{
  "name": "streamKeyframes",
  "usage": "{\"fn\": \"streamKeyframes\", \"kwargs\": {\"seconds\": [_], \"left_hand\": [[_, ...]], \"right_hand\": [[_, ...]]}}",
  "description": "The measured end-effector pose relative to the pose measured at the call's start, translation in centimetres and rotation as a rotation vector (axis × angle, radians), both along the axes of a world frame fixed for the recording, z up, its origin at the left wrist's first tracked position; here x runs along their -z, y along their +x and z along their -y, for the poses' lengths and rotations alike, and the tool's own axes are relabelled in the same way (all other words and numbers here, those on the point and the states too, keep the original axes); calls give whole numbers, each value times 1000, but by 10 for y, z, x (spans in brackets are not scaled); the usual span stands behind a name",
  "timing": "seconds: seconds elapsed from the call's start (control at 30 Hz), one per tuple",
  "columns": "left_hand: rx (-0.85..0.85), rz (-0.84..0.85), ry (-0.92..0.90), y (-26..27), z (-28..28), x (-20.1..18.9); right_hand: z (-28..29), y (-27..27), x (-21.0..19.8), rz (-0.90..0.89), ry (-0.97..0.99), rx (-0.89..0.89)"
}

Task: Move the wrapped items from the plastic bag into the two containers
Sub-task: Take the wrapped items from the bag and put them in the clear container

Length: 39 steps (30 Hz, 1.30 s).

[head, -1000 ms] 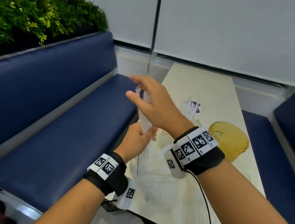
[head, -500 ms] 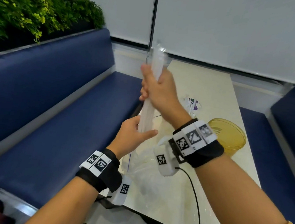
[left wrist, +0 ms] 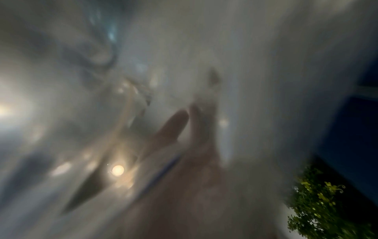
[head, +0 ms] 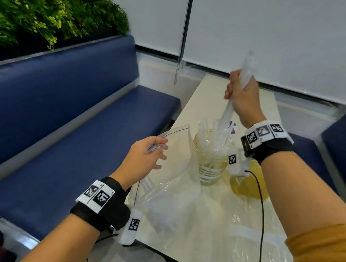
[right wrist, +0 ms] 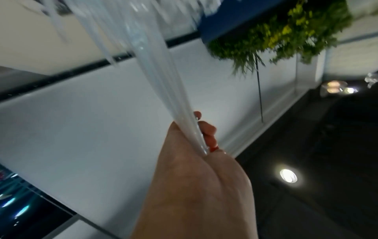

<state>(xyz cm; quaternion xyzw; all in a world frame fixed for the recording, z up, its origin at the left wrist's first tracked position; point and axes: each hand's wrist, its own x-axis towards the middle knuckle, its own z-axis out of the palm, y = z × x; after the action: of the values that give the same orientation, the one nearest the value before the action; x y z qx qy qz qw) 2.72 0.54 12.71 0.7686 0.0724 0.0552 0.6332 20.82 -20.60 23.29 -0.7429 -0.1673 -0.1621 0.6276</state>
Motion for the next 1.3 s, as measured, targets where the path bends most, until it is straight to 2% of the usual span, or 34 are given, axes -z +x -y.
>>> {"fn": "streamKeyframes", "kwargs": {"seconds": [0.17, 0.27, 0.37, 0.53, 0.63, 0.73, 0.77, 0.83, 0.93, 1.0, 1.07, 1.1, 1.13, 1.2, 1.23, 1.3], "left_hand": [[47, 18, -88, 0, 3, -12], [63, 16, -139, 0, 6, -16], [72, 27, -157, 2, 7, -17], [95, 30, -136, 4, 15, -20], [105, 29, -71, 4, 18, -21], [106, 61, 61, 4, 17, -19], [103, 71, 112, 4, 16, -19], [103, 67, 161, 3, 15, -21], [140, 48, 182, 1, 16, -26], [182, 41, 176, -1, 16, -30], [214, 24, 180, -1, 15, -30], [219, 20, 185, 0, 15, -30], [220, 20, 187, 0, 14, -30], [215, 19, 169, 1, 13, -30], [212, 13, 158, 1, 14, -30], [192, 10, 142, 2, 14, -27]], "right_hand": [[3, 12, 71, -210, -181, 64], [13, 13, 92, -281, -258, 159], [22, 14, 90, -169, -196, 222], [21, 8, 67, 186, -192, 278], [20, 8, 73, 273, -444, 283], [23, 9, 95, 85, -916, 156], [24, 9, 101, 65, -980, 128], [26, 6, 100, 99, -924, 157], [27, 4, 88, 306, -835, 320], [29, 8, 85, 284, -975, 276], [32, 7, 93, 109, -1208, 179], [34, 6, 98, 76, -1263, 178], [35, 3, 100, 104, -1245, 206], [29, -8, 91, 261, -1037, 251], [22, -17, 81, 352, -916, 234], [5, -37, 55, 492, -744, 84]]}}
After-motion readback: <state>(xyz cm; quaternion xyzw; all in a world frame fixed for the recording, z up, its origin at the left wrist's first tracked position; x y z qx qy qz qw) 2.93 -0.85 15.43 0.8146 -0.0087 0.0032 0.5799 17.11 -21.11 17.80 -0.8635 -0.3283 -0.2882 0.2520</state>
